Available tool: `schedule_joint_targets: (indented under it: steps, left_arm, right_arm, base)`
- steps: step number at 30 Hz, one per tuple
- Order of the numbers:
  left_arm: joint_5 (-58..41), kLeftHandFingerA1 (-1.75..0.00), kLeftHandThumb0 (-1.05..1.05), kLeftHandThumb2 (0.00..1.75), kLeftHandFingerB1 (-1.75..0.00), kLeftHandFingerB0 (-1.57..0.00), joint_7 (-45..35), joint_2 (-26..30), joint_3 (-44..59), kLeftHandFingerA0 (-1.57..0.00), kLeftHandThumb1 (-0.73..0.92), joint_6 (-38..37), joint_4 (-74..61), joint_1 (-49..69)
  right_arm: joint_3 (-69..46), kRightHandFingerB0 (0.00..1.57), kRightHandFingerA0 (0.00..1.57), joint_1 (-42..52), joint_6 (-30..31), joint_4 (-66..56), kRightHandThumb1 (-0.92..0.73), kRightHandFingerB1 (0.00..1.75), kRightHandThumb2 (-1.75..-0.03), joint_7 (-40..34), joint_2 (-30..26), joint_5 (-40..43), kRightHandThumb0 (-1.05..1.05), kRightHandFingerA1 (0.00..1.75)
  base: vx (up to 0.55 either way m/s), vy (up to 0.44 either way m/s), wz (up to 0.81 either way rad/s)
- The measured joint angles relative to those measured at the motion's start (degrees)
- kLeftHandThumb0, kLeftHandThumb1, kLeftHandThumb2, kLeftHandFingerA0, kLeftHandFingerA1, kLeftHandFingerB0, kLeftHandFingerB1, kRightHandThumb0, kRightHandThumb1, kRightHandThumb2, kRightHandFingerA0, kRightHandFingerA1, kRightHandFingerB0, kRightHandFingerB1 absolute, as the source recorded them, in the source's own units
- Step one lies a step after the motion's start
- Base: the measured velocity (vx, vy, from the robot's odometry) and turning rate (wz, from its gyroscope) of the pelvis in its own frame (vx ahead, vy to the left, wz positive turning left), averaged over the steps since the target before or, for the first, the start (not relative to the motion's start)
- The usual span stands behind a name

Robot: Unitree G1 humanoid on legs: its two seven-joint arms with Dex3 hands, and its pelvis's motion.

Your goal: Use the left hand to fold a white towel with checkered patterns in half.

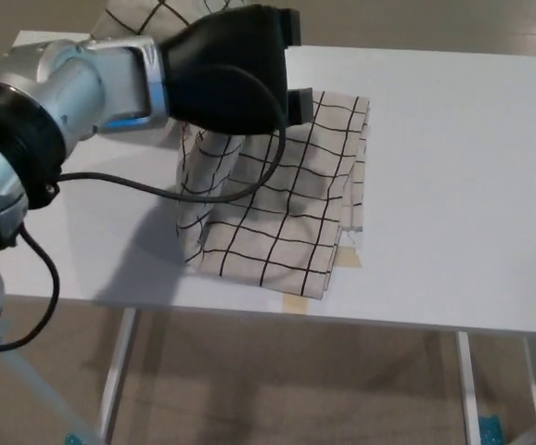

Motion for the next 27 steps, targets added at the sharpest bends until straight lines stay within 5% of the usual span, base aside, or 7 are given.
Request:
schedule_joint_targets:
  steps: [6, 7, 8, 9, 11, 18, 27]
  left_arm:
    - [-0.82, -1.75, -0.42, 0.56, -1.72, -0.76, -2.61, -2.27, 0.07, -0.91, 0.52, -2.89, -3.69, 3.19]
    - [-1.21, -1.42, -0.48, 0.58, -1.08, -0.88, -3.77, -3.61, 0.07, -0.83, 0.60, -4.05, -5.15, 4.90]
    - [-1.44, -1.42, -0.48, 0.58, -1.08, -0.88, -4.57, -4.47, 0.07, -0.83, 0.60, -4.82, -6.04, 5.98]
    - [-1.83, -0.55, -0.63, 0.61, -0.34, -0.47, -5.64, -5.15, 0.16, -0.47, 0.67, -5.54, -6.80, 7.26]
    - [-2.11, -0.36, -0.81, 0.89, -0.41, -0.12, -6.23, -5.31, 0.26, -0.06, 0.56, -5.82, -7.07, 7.81]
    - [-5.25, -0.17, -0.85, 0.60, -0.28, -0.10, -13.00, -6.76, 2.18, 0.00, 0.64, -5.86, -10.64, 11.15]
    - [-8.16, -0.07, -0.81, 0.91, -0.23, 0.00, -20.83, -7.75, 4.45, 0.00, 0.48, -5.10, -15.16, 14.19]
  right_arm:
    - [-3.59, 0.71, 0.51, -3.21, 1.12, -1.93, -0.62, 0.60, -0.58, 1.74, -3.35, -2.45, -0.41, 0.75]
    - [-1.29, 0.71, 0.52, -3.40, 1.19, -1.08, -0.60, 0.60, -0.58, 1.99, -0.59, -2.41, -0.41, 0.71]
    - [0.12, 0.71, 0.52, -3.34, 1.24, -0.57, -0.60, 0.60, -0.58, 2.33, 1.11, -2.42, -0.41, 0.71]
    - [1.41, 0.71, 0.51, -3.33, 1.32, 0.00, -0.60, 0.59, -0.58, 2.59, 2.63, -2.46, -0.41, 0.68]
    - [1.82, 0.71, 0.50, -3.33, 1.33, 0.15, -0.60, 0.59, -0.58, 2.69, 3.05, -2.47, -0.41, 0.69]
    - [3.07, 0.71, 0.50, -4.08, 1.34, 0.34, -0.61, 0.59, -0.58, 2.81, 3.44, -2.47, -0.43, 0.76]
    - [3.77, 0.65, 0.48, -4.72, 1.34, 0.34, -0.60, 0.55, -0.57, 2.83, 3.44, -2.47, -0.48, 0.73]
  base:
    - [0.00, 0.000, 0.01]
    - [0.00, 0.000, 0.00]
    - [0.00, 0.000, 0.06]
    - [0.00, 0.000, 0.00]
    - [0.00, 0.000, 0.00]
    - [0.00, 0.000, 0.00]
    - [0.00, 0.000, 0.00]
